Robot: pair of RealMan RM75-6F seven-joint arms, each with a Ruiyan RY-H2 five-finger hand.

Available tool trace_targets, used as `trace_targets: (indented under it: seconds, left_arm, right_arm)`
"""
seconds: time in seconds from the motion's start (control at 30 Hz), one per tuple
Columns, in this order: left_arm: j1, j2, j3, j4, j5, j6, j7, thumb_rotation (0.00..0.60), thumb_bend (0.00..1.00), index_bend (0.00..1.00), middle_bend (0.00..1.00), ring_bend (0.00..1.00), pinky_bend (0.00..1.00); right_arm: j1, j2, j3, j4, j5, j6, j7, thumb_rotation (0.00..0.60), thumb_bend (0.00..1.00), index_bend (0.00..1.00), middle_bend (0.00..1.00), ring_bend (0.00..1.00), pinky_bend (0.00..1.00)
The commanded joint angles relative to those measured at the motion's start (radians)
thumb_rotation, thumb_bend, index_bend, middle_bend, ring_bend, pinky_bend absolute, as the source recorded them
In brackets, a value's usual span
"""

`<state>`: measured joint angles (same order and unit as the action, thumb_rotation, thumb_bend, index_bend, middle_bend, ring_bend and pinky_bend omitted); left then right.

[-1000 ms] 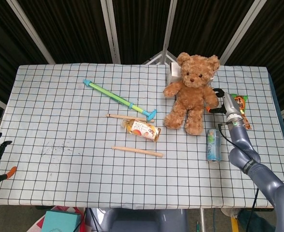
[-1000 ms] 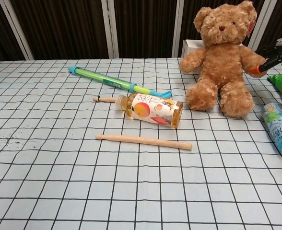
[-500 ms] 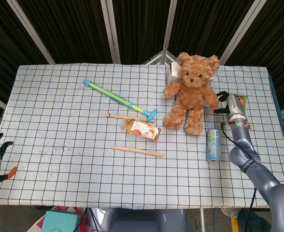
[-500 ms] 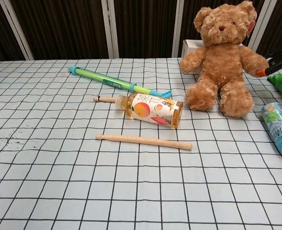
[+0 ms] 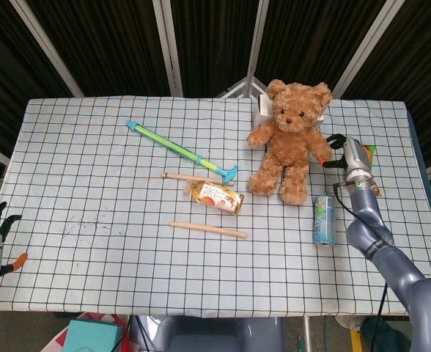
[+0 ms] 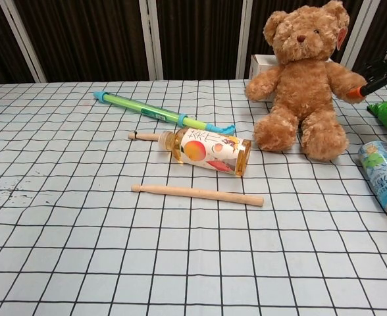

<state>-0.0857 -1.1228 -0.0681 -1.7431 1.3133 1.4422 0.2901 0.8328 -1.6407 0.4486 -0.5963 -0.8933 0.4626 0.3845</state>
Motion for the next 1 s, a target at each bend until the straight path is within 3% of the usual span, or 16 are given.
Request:
trace_targets:
  seconds: [0.03,0.17,0.33,1.0]
  left_arm:
    - [-0.001,0.001,0.0,0.001,0.0,-0.001,-0.001,0.6,0.31,0.21,0.0,0.0,0.12]
    - [-0.001,0.003,0.001,0.0,0.0,-0.002,-0.004,0.6,0.31,0.21,0.0,0.0,0.12]
    - [-0.003,0.002,-0.001,0.001,-0.004,-0.004,-0.002,0.6,0.31,0.21,0.0,0.0,0.12]
    - [-0.004,0.0,0.002,-0.001,-0.005,-0.002,0.002,0.6,0.31,0.21,0.0,0.0,0.12]
  right_arm:
    - [0.0,-0.005,0.002,0.004,0.004,0.007,-0.006,0.6,0.32,0.53,0.52,0.36,0.0]
    - [0.002,-0.024,0.004,0.032,0.015,0.017,-0.026,0.6,0.42,0.63,0.56,0.38,0.0]
    - [0.001,-0.037,0.007,0.053,0.026,0.013,-0.039,0.6,0.46,0.67,0.58,0.39,0.0]
    - [-0.015,-0.054,0.014,0.058,-0.006,0.046,-0.021,0.6,0.47,0.68,0.59,0.4,0.0]
